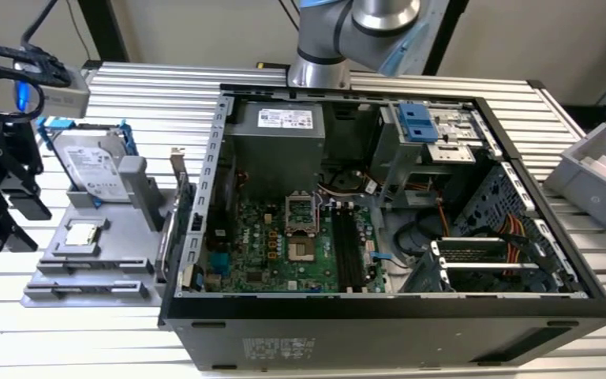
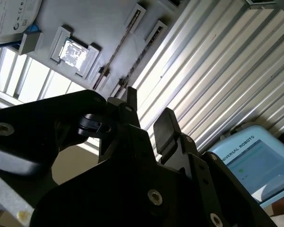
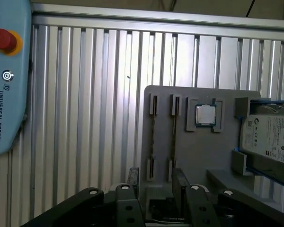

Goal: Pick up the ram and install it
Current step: 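Pick up the ram and move it above insertion slot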

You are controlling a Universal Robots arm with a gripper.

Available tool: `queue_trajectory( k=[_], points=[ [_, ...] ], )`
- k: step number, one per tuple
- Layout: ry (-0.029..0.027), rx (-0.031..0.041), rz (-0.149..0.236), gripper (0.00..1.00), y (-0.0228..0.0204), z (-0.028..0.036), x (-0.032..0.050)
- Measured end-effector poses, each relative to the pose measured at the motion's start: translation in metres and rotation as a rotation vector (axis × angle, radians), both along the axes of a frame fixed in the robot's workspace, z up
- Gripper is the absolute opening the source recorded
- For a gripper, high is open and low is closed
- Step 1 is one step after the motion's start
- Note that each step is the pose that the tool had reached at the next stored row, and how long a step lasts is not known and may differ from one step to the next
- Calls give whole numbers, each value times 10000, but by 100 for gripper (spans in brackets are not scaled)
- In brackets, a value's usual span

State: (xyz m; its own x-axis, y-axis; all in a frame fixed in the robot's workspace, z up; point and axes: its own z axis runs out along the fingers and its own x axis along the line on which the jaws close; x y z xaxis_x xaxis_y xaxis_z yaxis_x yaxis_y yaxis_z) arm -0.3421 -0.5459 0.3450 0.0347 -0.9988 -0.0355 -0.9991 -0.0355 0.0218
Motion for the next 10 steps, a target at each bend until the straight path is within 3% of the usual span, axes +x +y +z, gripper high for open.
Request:
queue_trajectory(
  k=[10],
  points=[
    [1,-31,0,100,2,-121,0]
  ],
)
